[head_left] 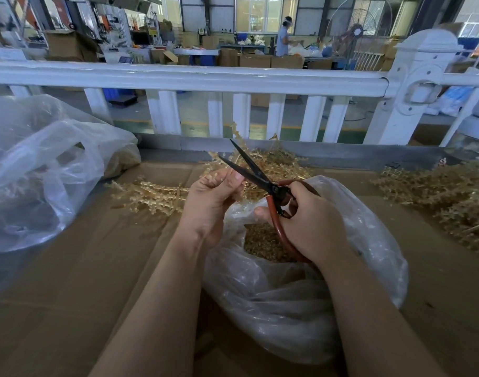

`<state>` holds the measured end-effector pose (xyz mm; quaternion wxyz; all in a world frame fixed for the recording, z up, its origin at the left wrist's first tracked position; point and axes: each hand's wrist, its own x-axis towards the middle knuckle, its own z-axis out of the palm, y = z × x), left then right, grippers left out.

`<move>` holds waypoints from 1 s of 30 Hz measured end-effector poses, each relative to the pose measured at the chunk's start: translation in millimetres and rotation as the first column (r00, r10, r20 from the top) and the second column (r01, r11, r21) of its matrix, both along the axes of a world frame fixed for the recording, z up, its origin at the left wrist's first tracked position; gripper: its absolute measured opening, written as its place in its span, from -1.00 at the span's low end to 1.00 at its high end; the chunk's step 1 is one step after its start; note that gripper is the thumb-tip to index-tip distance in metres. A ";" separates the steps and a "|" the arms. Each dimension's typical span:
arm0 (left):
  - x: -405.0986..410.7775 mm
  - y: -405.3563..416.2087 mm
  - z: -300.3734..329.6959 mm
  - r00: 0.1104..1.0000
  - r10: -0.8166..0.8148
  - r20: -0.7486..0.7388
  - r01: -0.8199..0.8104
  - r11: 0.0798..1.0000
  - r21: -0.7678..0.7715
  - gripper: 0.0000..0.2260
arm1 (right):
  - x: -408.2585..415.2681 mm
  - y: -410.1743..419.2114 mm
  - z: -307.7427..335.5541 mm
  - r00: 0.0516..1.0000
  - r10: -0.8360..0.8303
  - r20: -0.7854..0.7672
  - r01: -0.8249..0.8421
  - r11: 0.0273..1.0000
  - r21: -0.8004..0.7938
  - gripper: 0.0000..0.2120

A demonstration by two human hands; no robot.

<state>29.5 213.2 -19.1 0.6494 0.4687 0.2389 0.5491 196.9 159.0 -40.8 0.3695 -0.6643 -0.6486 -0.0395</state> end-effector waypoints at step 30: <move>-1.3 1.2 0.3 0.992 0.124 -0.036 -0.122 0.991 0.058 -0.94 | 3.1 2.5 -4.3 0.997 -0.064 0.037 0.061 0.995 0.072 -0.20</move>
